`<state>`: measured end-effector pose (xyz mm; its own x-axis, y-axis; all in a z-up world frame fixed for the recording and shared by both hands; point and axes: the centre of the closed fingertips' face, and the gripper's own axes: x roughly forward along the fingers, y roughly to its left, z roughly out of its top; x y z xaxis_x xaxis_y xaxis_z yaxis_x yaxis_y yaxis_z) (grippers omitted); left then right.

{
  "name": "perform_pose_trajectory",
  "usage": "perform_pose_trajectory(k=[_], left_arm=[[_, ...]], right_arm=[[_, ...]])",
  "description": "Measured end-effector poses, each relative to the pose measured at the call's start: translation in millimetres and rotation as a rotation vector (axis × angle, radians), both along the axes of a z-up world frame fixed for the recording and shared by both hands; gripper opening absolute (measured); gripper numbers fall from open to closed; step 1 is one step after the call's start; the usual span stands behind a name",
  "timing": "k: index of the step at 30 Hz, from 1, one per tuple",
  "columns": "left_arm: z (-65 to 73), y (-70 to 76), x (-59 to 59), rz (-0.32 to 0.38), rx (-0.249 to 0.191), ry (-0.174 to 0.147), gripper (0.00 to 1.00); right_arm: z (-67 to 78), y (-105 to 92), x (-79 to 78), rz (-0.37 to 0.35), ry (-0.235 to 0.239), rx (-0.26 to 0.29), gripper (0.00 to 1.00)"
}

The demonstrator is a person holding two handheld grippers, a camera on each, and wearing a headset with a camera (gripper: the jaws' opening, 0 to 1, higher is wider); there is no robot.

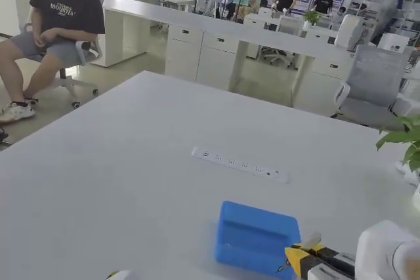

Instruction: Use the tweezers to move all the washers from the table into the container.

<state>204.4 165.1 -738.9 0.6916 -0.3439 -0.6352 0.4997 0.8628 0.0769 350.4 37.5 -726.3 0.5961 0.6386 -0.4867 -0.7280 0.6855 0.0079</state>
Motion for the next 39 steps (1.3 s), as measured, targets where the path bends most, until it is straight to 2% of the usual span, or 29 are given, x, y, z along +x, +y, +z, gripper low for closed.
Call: perform_pose_trajectory(k=[7, 12, 18, 24, 28, 39], left_arm=[[-1.1, -2.9, -1.2, -0.010, 0.004, 0.001, 0.97], [-0.3, -4.8, -1.7, -0.014, 0.000, -0.001, 0.97], [-1.5, -5.6, -2.5, -0.022, 0.008, 0.003, 0.97], [-2.1, -4.8, -2.3, -0.021, 0.012, 0.007, 0.97], [-2.0, -4.6, -1.9, -0.021, 0.012, 0.007, 0.97], [-4.6, -3.7, -2.2, -0.021, 0.017, 0.014, 0.97]], right_arm=[[-16.2, -11.3, -17.1, -0.028, 0.058, 0.014, 0.03], [-30.8, -17.8, -29.1, -0.028, 0.076, -0.020, 0.03], [-54.6, -22.6, -39.2, -0.041, 0.125, -0.042, 0.03], [-71.7, -22.8, -43.7, -0.033, 0.157, -0.072, 0.03], [-79.5, -24.4, -44.4, -0.034, 0.165, -0.090, 0.03], [-82.0, -25.1, -44.0, -0.055, 0.181, -0.063, 0.03]])
